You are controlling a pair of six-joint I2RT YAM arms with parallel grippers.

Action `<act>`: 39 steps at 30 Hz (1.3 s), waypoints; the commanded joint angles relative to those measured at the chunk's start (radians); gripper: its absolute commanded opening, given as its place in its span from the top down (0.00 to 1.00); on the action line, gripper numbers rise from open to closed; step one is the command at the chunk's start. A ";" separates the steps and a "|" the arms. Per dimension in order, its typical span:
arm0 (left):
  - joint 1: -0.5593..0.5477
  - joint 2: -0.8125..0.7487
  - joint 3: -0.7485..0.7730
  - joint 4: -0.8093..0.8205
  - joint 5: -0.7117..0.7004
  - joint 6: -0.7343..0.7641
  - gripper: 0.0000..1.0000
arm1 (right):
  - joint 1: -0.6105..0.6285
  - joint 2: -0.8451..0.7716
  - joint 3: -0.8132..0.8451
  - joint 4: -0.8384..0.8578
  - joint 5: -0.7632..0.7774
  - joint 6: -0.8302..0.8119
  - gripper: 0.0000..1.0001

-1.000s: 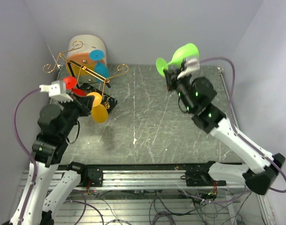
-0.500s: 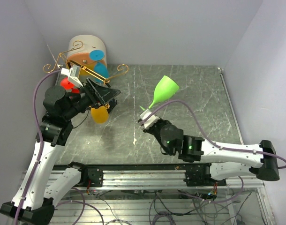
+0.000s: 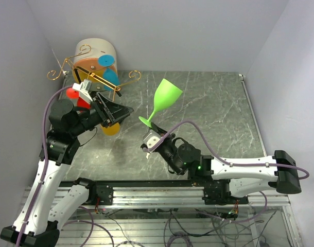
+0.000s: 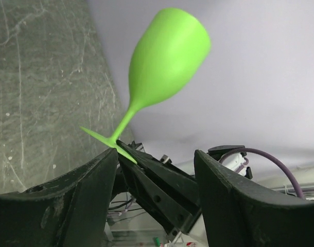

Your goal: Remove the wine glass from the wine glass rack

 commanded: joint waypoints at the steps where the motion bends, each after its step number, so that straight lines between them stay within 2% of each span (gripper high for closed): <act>1: -0.002 -0.007 -0.034 -0.024 0.048 -0.021 0.29 | 0.024 0.040 -0.005 0.194 -0.055 -0.114 0.97; 16: -0.002 -0.021 -0.062 -0.054 0.055 -0.013 0.31 | 0.036 0.122 0.027 0.367 -0.040 -0.269 0.97; 28: -0.002 -0.031 -0.128 0.023 0.061 -0.075 0.36 | 0.061 0.182 0.046 0.424 -0.080 -0.326 0.97; 31: -0.002 -0.037 -0.143 0.047 0.063 -0.091 0.46 | 0.073 0.188 0.044 0.413 -0.082 -0.329 0.97; 33: -0.002 -0.041 -0.149 0.051 0.061 -0.093 0.65 | 0.082 0.183 0.036 0.409 -0.079 -0.325 0.97; 35: -0.002 -0.044 -0.158 0.060 0.063 -0.094 0.90 | 0.086 0.171 0.030 0.399 -0.073 -0.309 0.96; 37: -0.002 -0.049 -0.171 0.070 0.064 -0.101 0.93 | 0.090 0.156 0.028 0.381 -0.054 -0.285 0.89; 39: -0.002 -0.057 -0.181 0.073 0.055 -0.106 0.93 | 0.095 0.135 0.023 0.355 -0.014 -0.259 0.68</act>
